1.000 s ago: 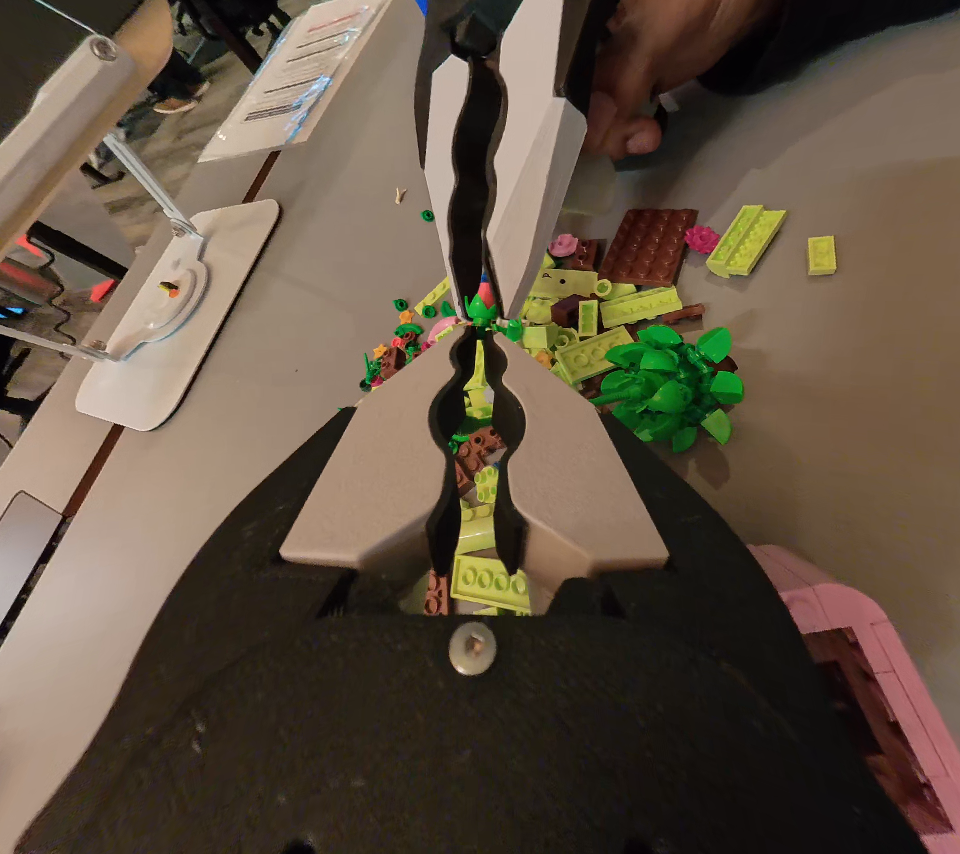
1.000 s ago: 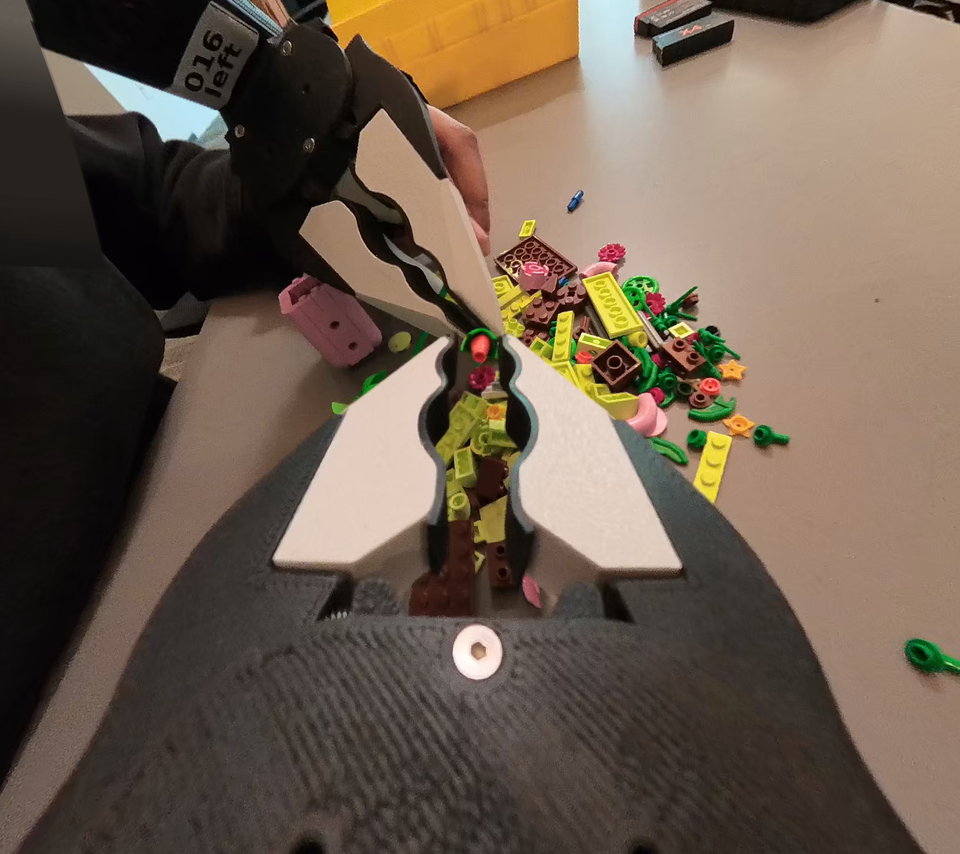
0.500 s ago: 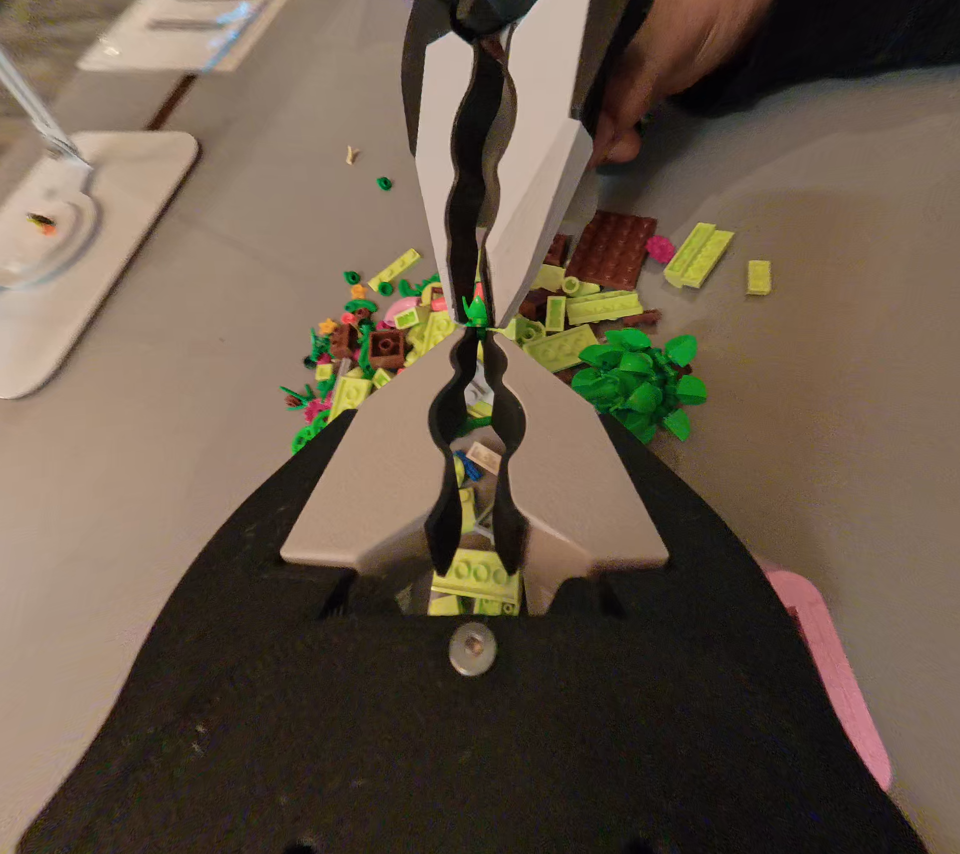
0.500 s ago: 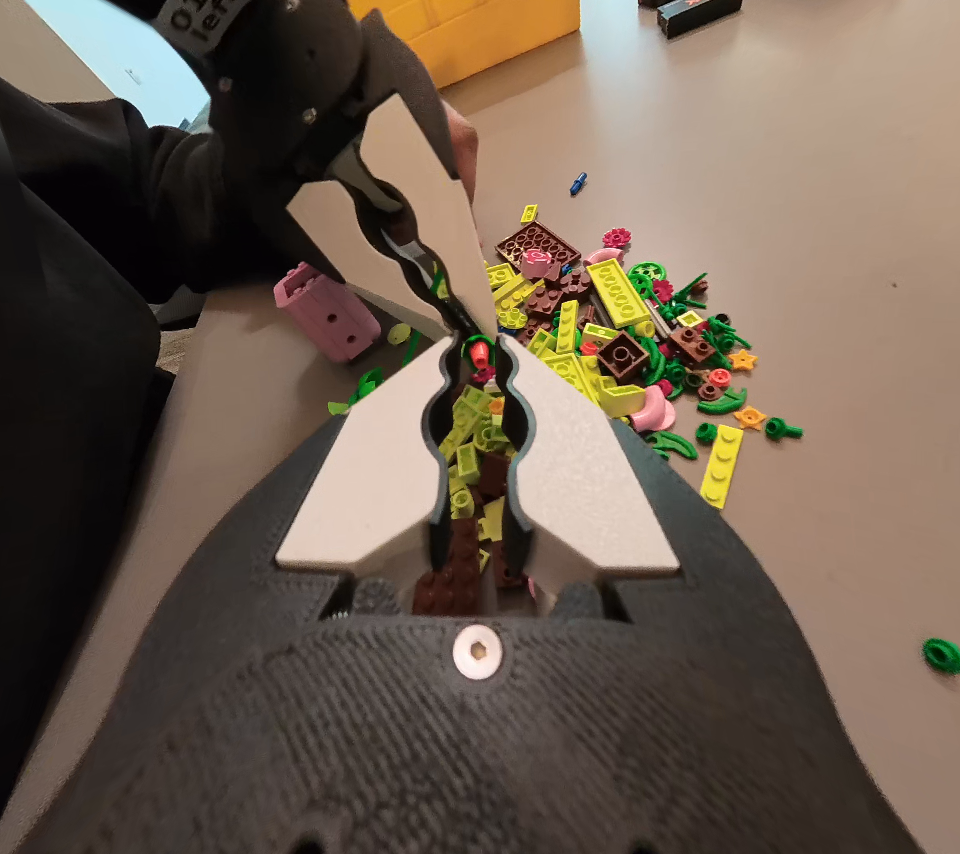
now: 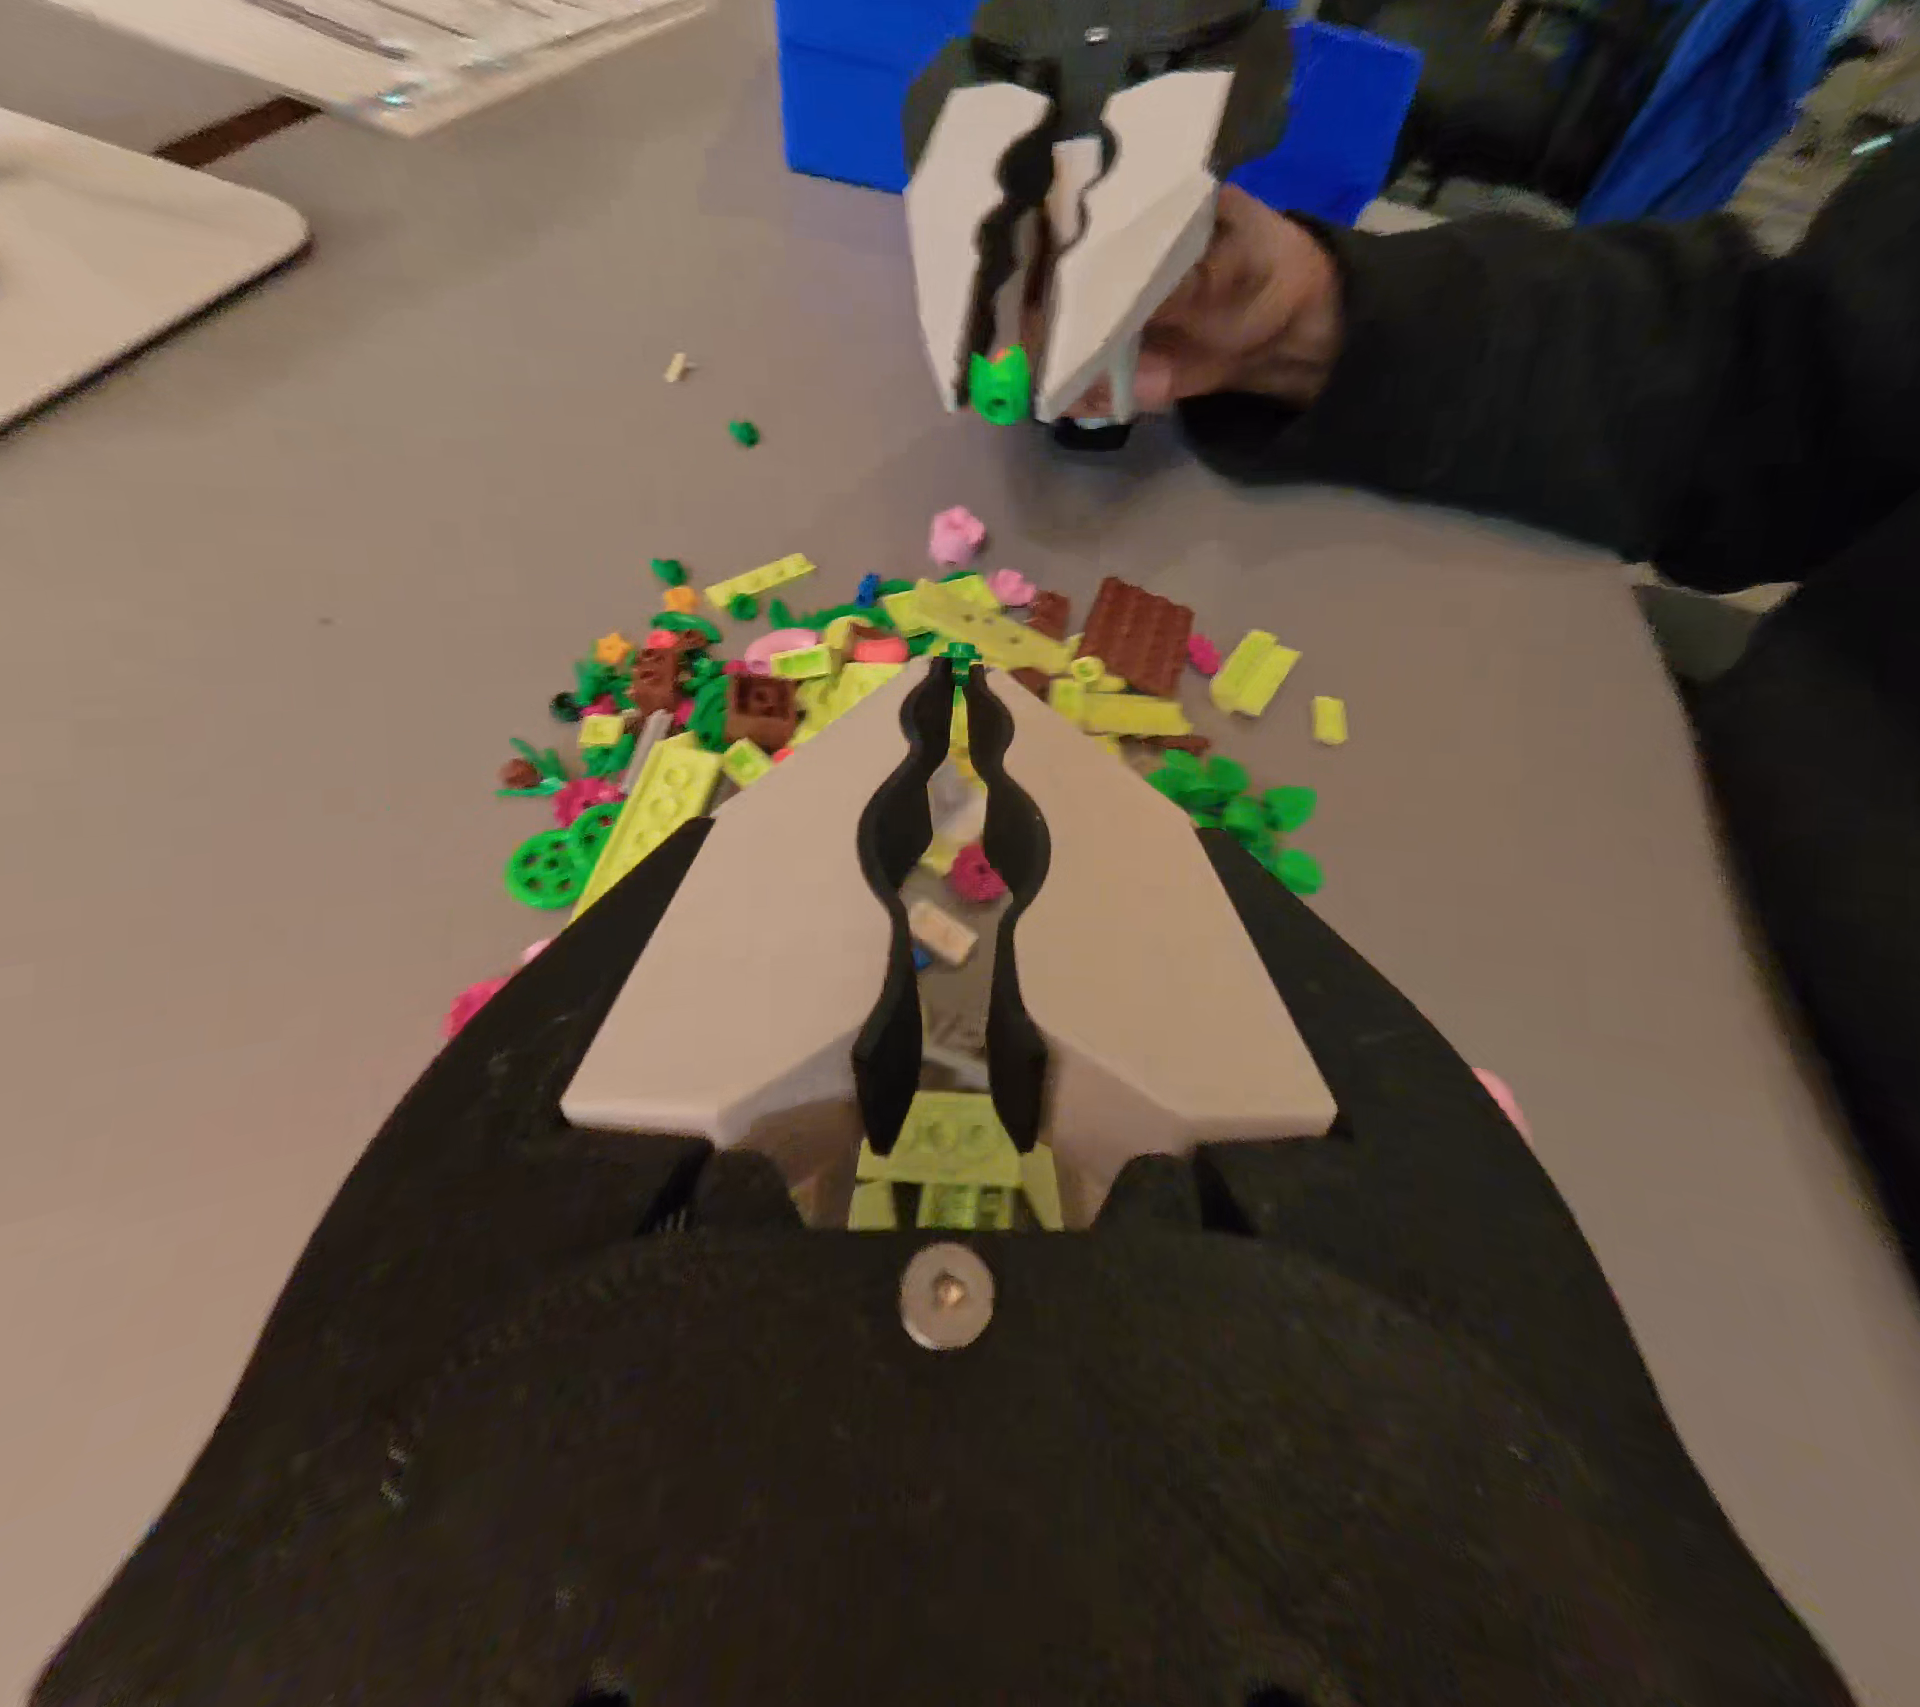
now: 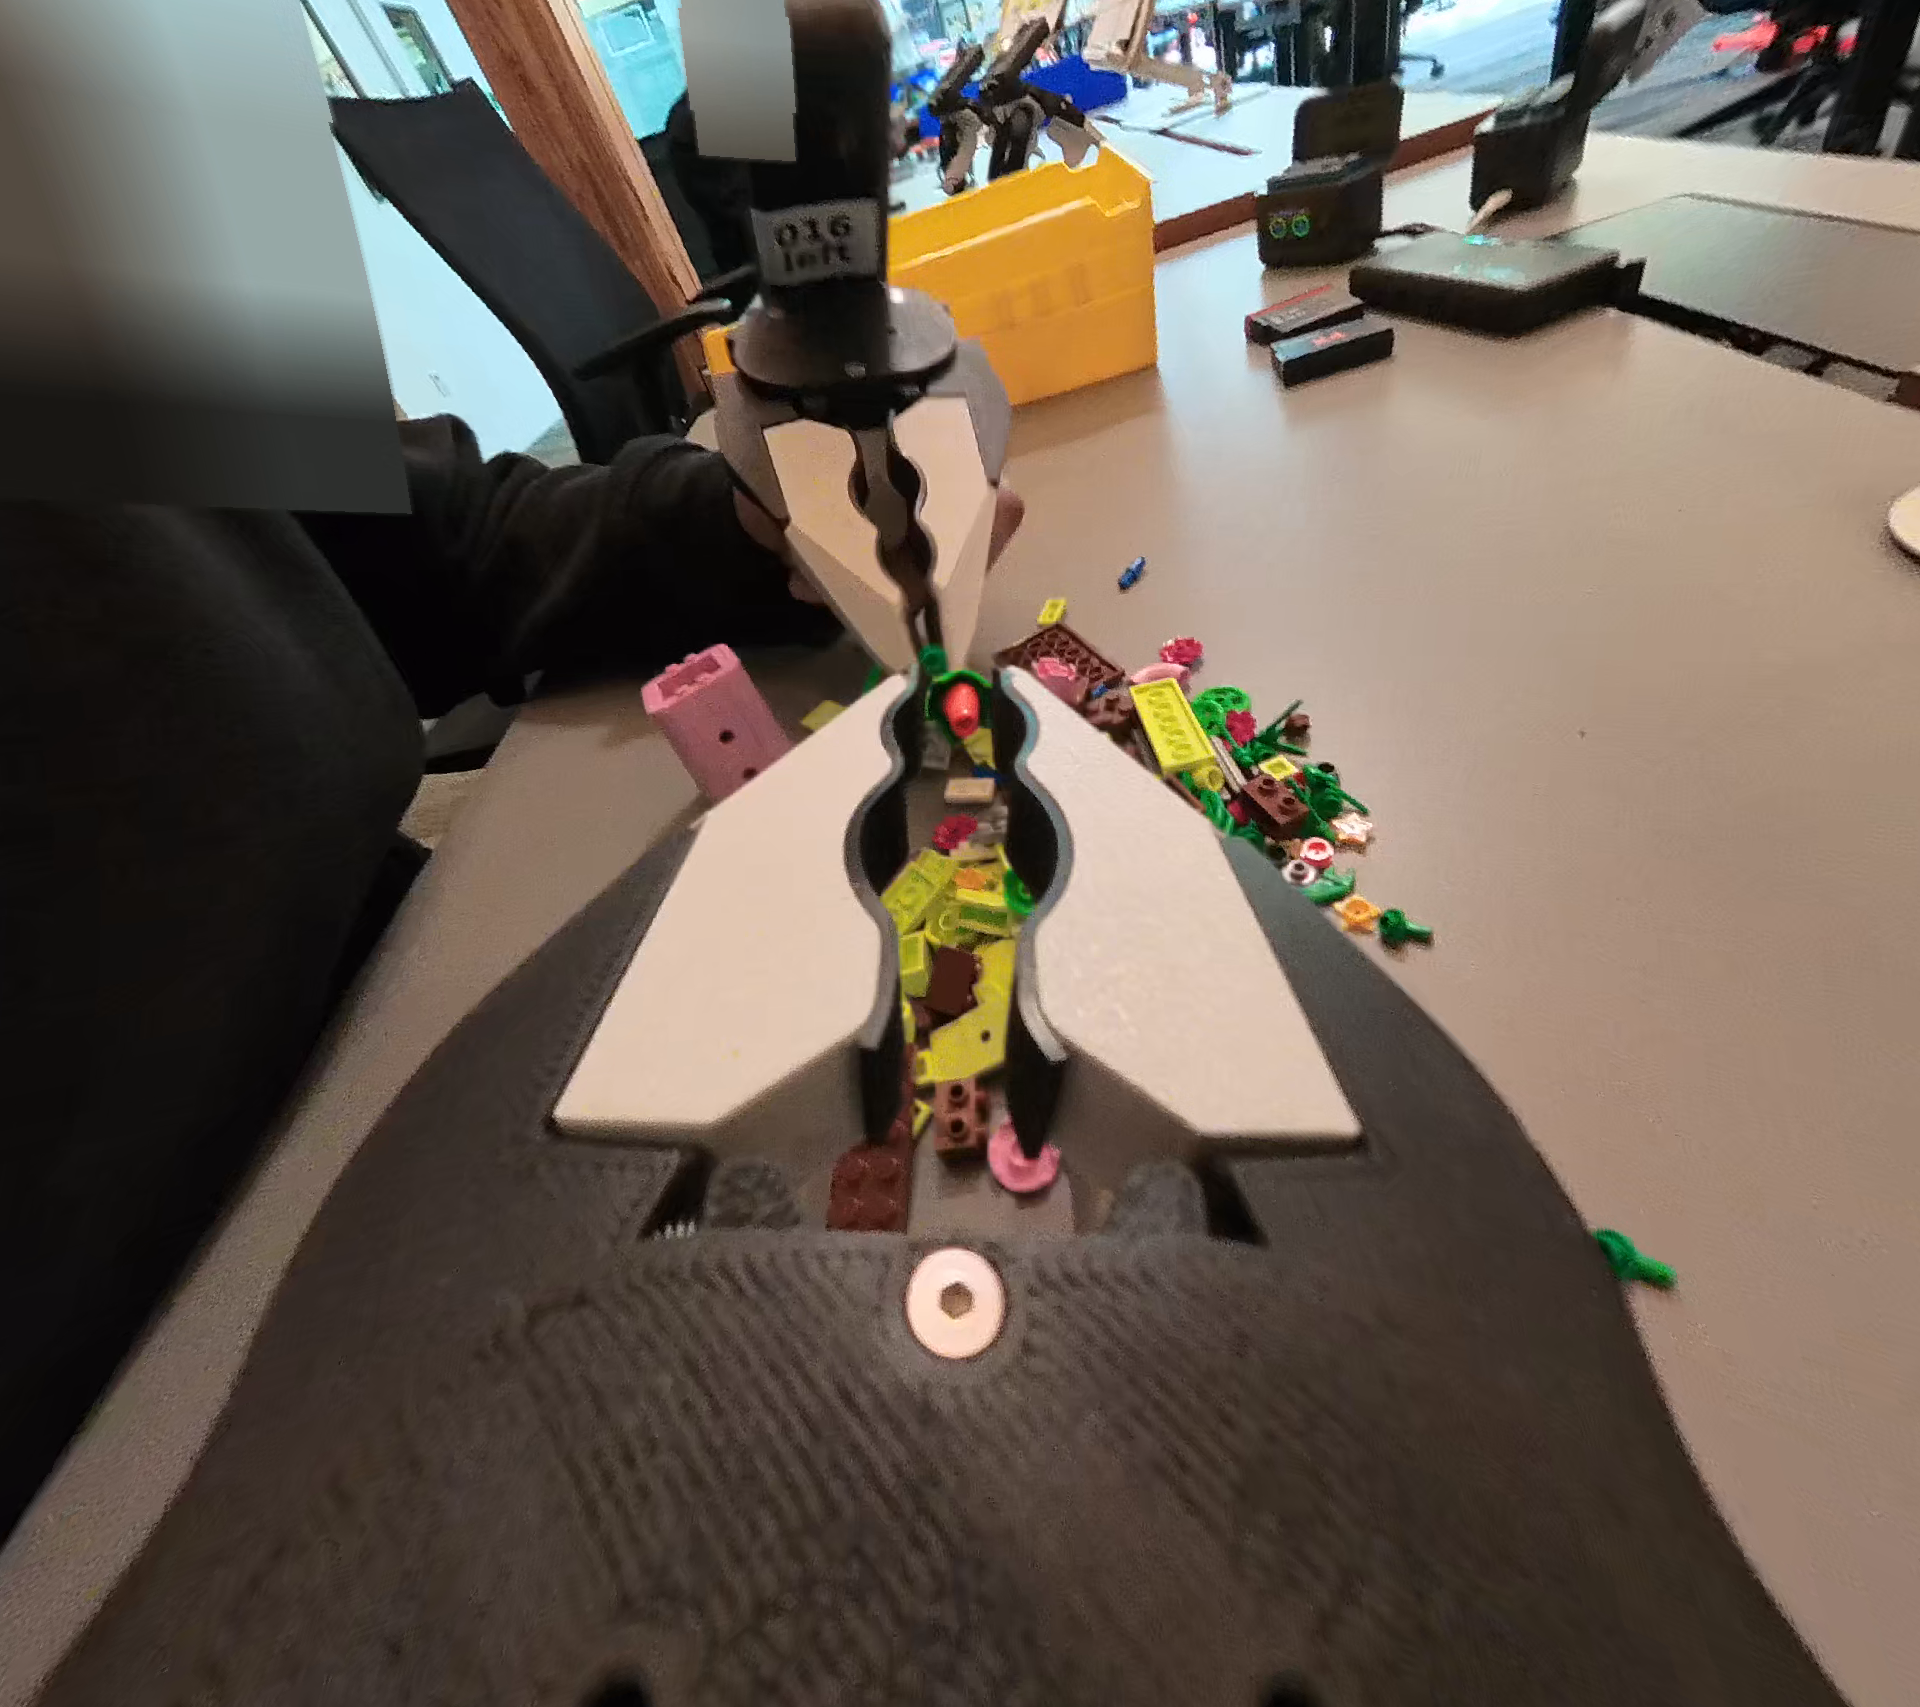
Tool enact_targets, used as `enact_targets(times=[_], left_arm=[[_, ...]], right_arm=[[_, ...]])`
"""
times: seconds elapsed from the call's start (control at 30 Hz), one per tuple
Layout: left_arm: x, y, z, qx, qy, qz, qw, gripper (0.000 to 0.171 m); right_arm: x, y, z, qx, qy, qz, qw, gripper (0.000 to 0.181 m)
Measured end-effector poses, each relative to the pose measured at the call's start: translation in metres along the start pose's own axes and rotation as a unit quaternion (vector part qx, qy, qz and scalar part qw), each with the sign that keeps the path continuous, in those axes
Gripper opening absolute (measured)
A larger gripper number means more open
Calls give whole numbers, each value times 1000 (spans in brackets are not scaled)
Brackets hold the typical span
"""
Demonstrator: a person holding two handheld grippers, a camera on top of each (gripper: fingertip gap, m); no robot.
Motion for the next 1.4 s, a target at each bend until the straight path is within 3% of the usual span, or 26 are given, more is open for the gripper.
enact_targets(times=[0.13,0.23,0.43,0.57,0.8,1.1,1.4], left_arm=[[4,-12,-17,24,110,-50,992,0],[9,-15,-14,30,107,-65,992,5],[6,-4,-7,53,112,-13,992,35],[5,3,9,121,111,23,986,25],[-1,11,24,179,110,74,975,25],[4,10,36,231,117,65,964,9],[4,9,36,240,127,62,960,13]], right_arm=[[16,-12,6,10,-27,-51,998,9],[19,-14,5,-5,-52,-64,997,9],[21,-15,6,6,-59,-69,996,9],[24,-10,2,53,-18,-30,998,9],[36,-8,-5,178,97,31,979,10],[45,-10,-13,208,142,26,967,10],[43,-10,-11,239,172,43,955,9]])
Point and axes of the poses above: each gripper's, where its closed fingertips meet, x out along the fingers, y out of its top, z = x × y across the jaws, the point moved 6 cm from there along -x, back along the fingers, and after that the axes turned 10 degrees about -z, right-handed, at the moved point
